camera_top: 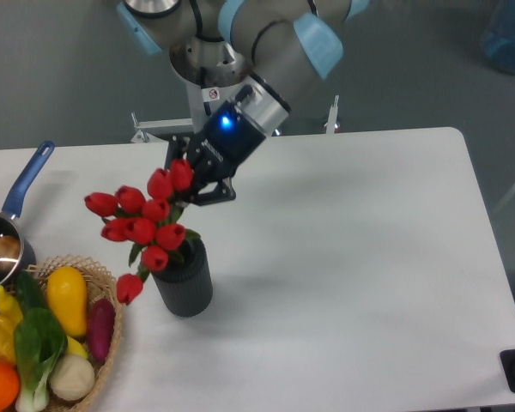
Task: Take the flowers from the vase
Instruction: 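Lift the gripped tulips up and out of the grey vase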
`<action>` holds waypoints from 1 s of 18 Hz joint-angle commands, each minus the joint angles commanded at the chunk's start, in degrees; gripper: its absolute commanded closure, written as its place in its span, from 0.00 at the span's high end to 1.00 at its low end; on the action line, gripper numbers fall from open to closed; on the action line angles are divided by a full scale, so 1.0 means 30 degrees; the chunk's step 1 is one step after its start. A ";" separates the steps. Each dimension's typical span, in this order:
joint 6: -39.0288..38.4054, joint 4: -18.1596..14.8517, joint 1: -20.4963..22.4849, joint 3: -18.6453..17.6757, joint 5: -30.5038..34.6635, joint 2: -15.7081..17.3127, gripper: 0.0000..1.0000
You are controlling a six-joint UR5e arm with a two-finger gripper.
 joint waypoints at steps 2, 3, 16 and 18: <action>-0.0791 0.0029 0.0088 0.0410 -0.0177 0.0558 0.00; -0.1056 0.0058 0.0204 0.0557 -0.0322 0.0734 0.00; -0.2348 -0.0029 0.5033 0.1907 -0.0413 0.1001 0.00; -0.2377 -0.0117 0.5623 0.1818 -0.0063 0.0826 0.00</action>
